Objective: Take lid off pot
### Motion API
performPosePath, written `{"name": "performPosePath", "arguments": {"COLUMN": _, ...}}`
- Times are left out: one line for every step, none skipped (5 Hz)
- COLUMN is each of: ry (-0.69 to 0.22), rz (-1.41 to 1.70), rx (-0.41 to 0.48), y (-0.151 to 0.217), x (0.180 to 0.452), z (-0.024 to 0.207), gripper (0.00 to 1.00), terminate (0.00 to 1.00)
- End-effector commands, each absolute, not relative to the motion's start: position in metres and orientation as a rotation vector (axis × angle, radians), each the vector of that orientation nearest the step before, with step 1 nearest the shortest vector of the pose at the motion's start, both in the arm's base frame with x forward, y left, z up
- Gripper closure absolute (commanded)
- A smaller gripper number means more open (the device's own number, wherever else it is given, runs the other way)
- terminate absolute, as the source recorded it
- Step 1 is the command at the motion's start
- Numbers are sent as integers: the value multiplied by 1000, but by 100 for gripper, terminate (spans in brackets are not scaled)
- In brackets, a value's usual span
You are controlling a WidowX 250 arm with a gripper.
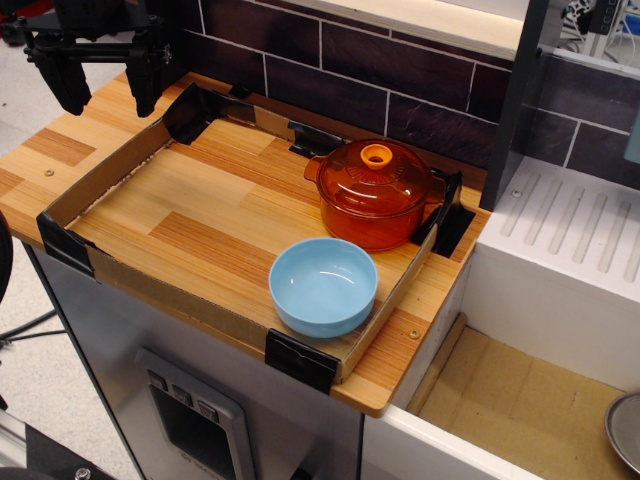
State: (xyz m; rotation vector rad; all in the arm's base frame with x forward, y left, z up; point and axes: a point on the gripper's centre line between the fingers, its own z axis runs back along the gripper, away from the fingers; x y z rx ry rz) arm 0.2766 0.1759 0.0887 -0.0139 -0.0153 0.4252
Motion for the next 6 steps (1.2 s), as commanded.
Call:
{"name": "performPosePath", "arguments": {"ry": -15, "rz": 425, "rx": -14, "y": 176, "x": 277, "z": 89, "gripper": 0, "terminate": 0}}
{"name": "performPosePath", "arguments": {"ry": 10, "rz": 407, "rx": -48, "y": 145, "x": 286, "z": 90, "gripper": 0, "terminate": 0}}
{"name": "performPosePath", "arguments": {"ry": 9, "rz": 414, "rx": -47, "y": 109, "x": 294, "z": 99, "gripper": 0, "terminate": 0}}
{"name": "performPosePath", "arguments": {"ry": 49, "rz": 415, "rx": -79, "y": 67, "x": 295, "z": 112, "gripper": 0, "terminate": 0}}
{"name": "performPosePath", "arguments": {"ry": 59, "rz": 404, "rx": -100, "y": 34, "x": 307, "z": 119, "gripper": 0, "terminate": 0}}
{"name": "performPosePath", "arguments": {"ry": 42, "rz": 413, "rx": -107, "y": 14, "x": 321, "z": 123, "gripper": 0, "terminate": 0}}
